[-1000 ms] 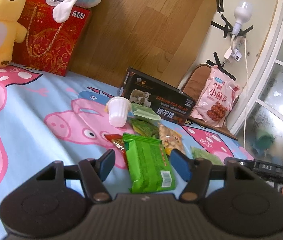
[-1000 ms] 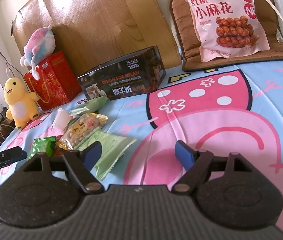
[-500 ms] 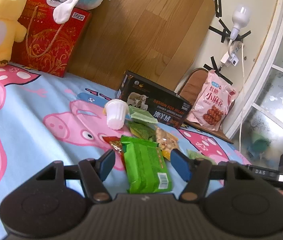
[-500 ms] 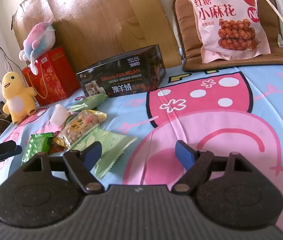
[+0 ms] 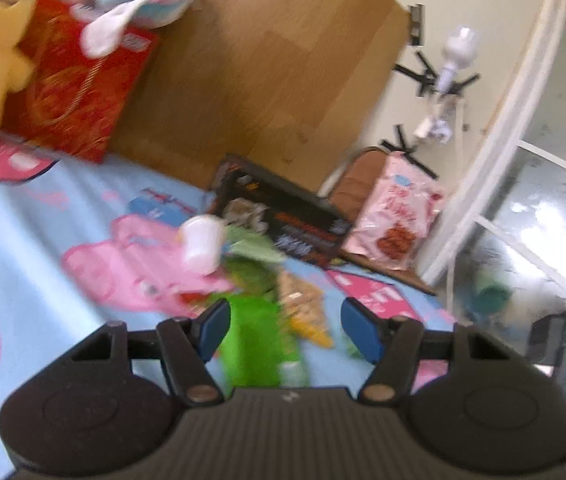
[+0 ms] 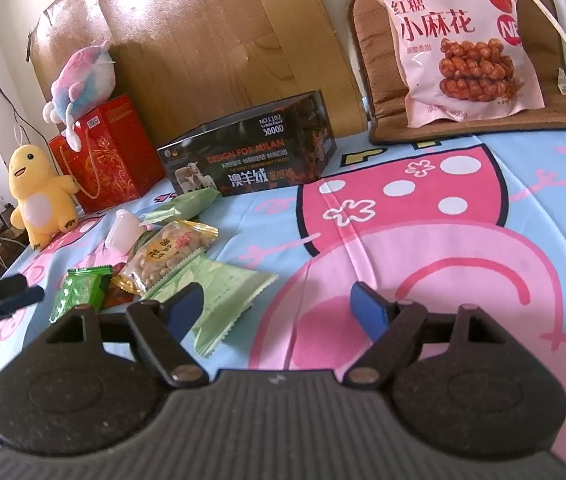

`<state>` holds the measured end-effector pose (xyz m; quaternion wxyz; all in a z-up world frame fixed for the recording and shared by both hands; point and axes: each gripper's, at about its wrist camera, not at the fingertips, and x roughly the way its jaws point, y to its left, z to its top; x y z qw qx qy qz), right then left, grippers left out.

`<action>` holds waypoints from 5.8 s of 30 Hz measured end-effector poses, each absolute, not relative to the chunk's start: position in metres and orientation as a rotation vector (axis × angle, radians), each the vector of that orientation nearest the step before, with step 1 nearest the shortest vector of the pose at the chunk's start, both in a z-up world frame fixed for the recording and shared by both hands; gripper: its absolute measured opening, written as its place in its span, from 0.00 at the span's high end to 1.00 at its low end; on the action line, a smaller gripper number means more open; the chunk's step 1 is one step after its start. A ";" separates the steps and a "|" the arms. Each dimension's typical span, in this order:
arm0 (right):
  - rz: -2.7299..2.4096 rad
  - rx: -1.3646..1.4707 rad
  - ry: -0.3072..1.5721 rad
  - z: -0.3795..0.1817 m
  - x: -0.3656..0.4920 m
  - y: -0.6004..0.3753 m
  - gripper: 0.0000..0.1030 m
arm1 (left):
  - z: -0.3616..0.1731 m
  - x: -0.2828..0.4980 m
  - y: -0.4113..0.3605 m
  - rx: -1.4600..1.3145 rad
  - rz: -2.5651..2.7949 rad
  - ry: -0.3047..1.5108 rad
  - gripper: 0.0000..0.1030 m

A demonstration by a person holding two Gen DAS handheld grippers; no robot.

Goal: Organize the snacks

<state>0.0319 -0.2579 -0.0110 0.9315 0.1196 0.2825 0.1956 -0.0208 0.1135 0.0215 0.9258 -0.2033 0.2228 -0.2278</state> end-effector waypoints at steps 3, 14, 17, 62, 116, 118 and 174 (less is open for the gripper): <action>0.416 0.185 0.551 -0.004 0.025 -0.254 0.20 | 0.043 -0.009 0.089 -0.358 -0.547 0.471 0.39; 0.526 0.031 0.557 0.004 0.009 -0.235 0.22 | 0.026 0.066 -0.016 -0.154 -0.632 0.672 0.40; 0.543 0.001 0.594 -0.004 0.015 -0.223 0.36 | 0.010 0.081 -0.027 -0.134 -0.602 0.772 0.40; 0.779 -0.030 0.699 0.005 0.174 -0.128 0.60 | 0.018 0.219 0.018 -0.185 -0.434 0.918 0.61; 0.749 0.157 0.663 0.005 0.026 -0.264 0.65 | 0.019 0.054 0.021 -0.465 -0.482 0.913 0.51; 0.730 0.169 0.641 0.012 0.038 -0.263 0.65 | 0.021 0.060 0.024 -0.485 -0.456 0.905 0.44; 0.637 0.066 0.547 0.029 0.112 -0.231 0.65 | 0.050 0.115 0.112 -0.429 -0.317 0.692 0.48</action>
